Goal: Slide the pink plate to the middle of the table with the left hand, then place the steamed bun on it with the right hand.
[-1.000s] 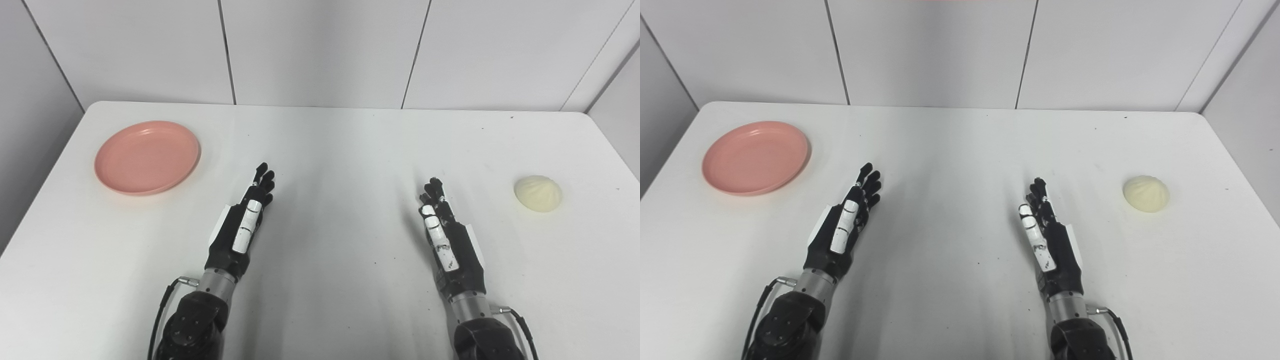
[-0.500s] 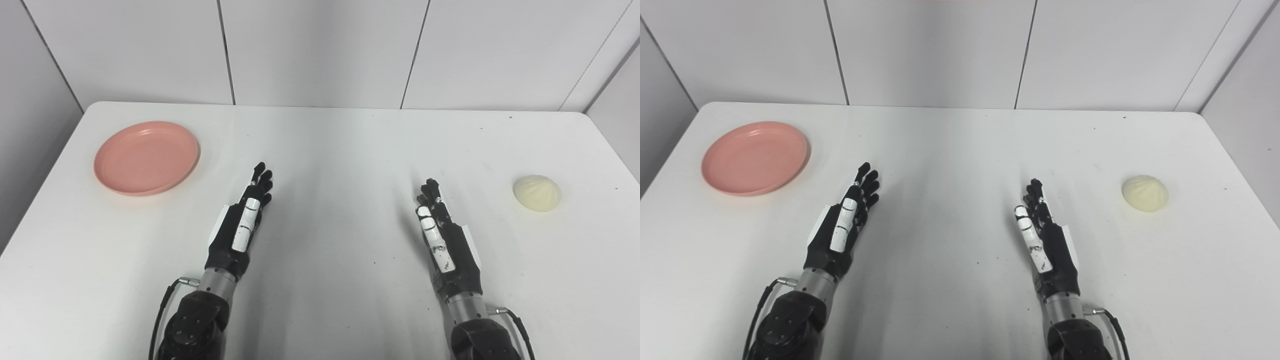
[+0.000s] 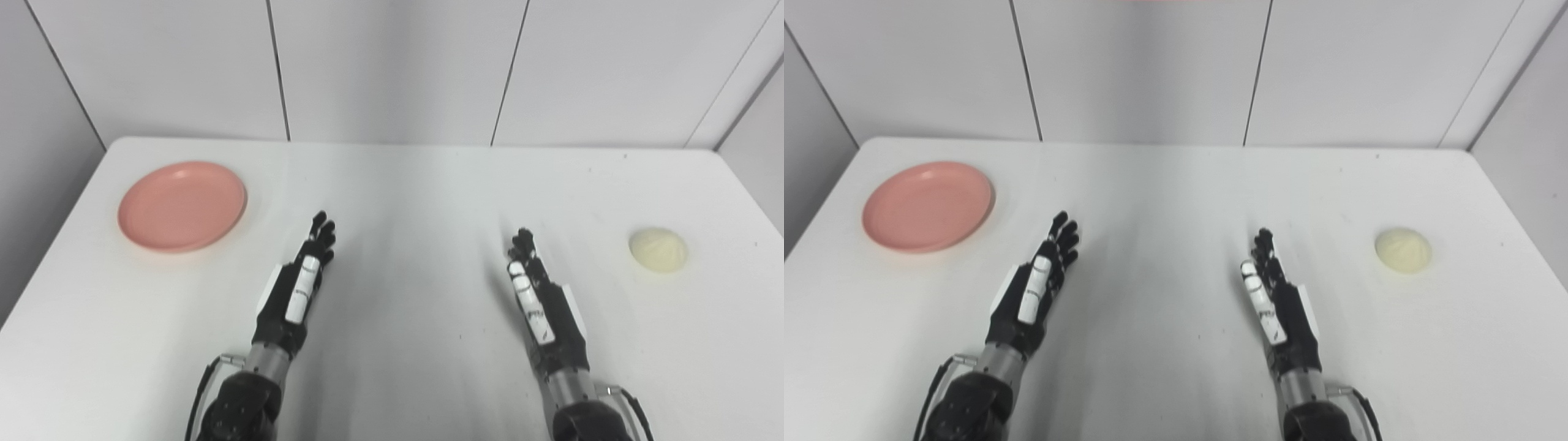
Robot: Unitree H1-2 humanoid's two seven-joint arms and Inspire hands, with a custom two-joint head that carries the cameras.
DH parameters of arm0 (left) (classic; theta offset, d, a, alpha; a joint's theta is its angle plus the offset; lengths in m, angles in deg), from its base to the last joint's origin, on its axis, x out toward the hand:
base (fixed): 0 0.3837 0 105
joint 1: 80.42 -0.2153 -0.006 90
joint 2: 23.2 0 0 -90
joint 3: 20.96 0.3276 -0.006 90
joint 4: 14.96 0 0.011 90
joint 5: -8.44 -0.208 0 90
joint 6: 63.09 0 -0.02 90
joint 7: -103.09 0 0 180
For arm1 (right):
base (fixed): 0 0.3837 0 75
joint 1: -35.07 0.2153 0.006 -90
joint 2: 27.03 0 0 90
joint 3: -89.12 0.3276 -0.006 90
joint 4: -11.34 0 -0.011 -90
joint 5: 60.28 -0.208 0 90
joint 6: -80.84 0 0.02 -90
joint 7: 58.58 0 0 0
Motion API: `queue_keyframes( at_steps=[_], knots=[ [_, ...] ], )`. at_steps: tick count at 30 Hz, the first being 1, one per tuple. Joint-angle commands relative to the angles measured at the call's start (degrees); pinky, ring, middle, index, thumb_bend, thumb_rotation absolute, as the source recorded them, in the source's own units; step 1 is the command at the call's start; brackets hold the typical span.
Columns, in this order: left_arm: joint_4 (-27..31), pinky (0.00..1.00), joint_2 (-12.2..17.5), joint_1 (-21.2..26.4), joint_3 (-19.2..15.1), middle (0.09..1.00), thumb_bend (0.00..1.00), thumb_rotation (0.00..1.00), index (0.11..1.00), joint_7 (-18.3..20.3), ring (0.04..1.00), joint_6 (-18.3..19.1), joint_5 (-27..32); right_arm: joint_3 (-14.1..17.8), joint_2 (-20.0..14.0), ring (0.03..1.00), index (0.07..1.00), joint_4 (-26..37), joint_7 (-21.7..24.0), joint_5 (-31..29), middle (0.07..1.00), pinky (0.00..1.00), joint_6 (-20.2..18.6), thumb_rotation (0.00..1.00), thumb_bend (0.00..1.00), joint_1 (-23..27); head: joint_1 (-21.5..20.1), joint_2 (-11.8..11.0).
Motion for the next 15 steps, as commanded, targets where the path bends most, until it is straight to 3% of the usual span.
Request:
queue_keyframes(
  at_steps=[1, 6, 12, 15],
  knots=[
    [-2.77, 1.0, -0.55, 0.03, 0.33, 1.0, 0.63, 0.97, 1.0, 0.46, 1.0, -1.65, 0.77, 0.56, -0.37, 1.0, 1.0, -1.65, 0.1, -0.13, 1.0, 1.0, 2.98, 0.8, 0.59, -0.17, 0.06, -0.09],
    [-3.4, 1.0, -0.88, -0.07, 0.38, 1.0, 0.6, 0.96, 1.0, 0.29, 1.0, -2.52, 1.02, 0.82, -0.51, 1.0, 1.0, -2.71, -0.04, -0.07, 1.0, 1.0, 3.86, 0.8, 0.6, -0.14, 1.38, -1.28],
    [-5.99, 1.0, -0.73, 0.99, 0.05, 1.0, 0.68, 0.98, 1.0, -1.95, 1.0, -5.37, -1.5, 0.57, -1.85, 1.0, 1.0, -5.6, 0.59, 0.75, 1.0, 1.0, 7.66, 0.85, 0.59, -0.12, 8.67, -5.57],
    [-8.11, 1.0, -0.66, 2.24, -0.73, 1.0, 0.66, 1.0, 1.0, -3.51, 1.0, -7.99, -2.42, 0.7, -2.09, 1.0, 1.0, -7.1, 1.43, -0.69, 1.0, 1.0, 9.86, 0.86, 0.55, 0.01, 10.49, -6.88]
  ],
)
